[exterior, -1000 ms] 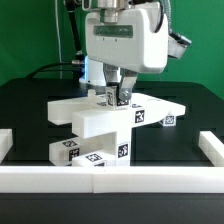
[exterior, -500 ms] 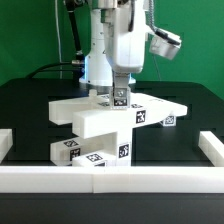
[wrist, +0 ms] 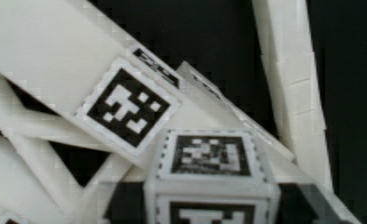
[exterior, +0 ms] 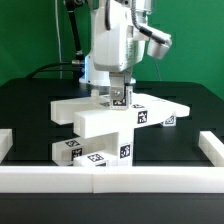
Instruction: Assemble chair
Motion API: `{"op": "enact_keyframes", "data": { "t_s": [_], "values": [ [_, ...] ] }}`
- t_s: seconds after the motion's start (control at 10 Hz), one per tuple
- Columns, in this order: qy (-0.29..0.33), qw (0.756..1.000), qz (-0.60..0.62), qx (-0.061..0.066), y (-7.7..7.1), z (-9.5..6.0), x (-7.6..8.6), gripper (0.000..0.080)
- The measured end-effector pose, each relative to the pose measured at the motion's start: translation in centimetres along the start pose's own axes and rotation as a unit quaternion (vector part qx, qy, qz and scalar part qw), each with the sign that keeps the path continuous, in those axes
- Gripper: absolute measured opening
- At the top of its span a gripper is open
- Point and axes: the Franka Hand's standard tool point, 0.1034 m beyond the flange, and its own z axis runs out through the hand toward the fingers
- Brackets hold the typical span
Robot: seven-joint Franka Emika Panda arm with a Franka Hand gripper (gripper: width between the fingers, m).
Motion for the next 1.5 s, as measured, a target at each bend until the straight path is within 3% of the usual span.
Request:
{"op": "enact_keyframes", "data": {
  "t_s": [0.1,0.2,0.3,0.5,0.9,1.5],
  "values": [
    [-0.001,1.000,0.023,0.000,0.0,0.0,0.0,0.0288],
    [-0.001,0.999,0.035,0.000,0.0,0.0,-0.1,0.0369],
    [-0.001,1.000,0.022,0.000,0.0,0.0,-0.1,0.0369],
    [-0.001,1.000,0.013,0.000,0.0,0.0,-0.1,0.0618],
    [0.004,0.982,-0.187,-0.002,0.1,0.0,-1.0,0.0648],
    [0.008,0.913,-0.407,-0.002,-0.2,-0.1,-1.0,0.0649]
  ]
}}
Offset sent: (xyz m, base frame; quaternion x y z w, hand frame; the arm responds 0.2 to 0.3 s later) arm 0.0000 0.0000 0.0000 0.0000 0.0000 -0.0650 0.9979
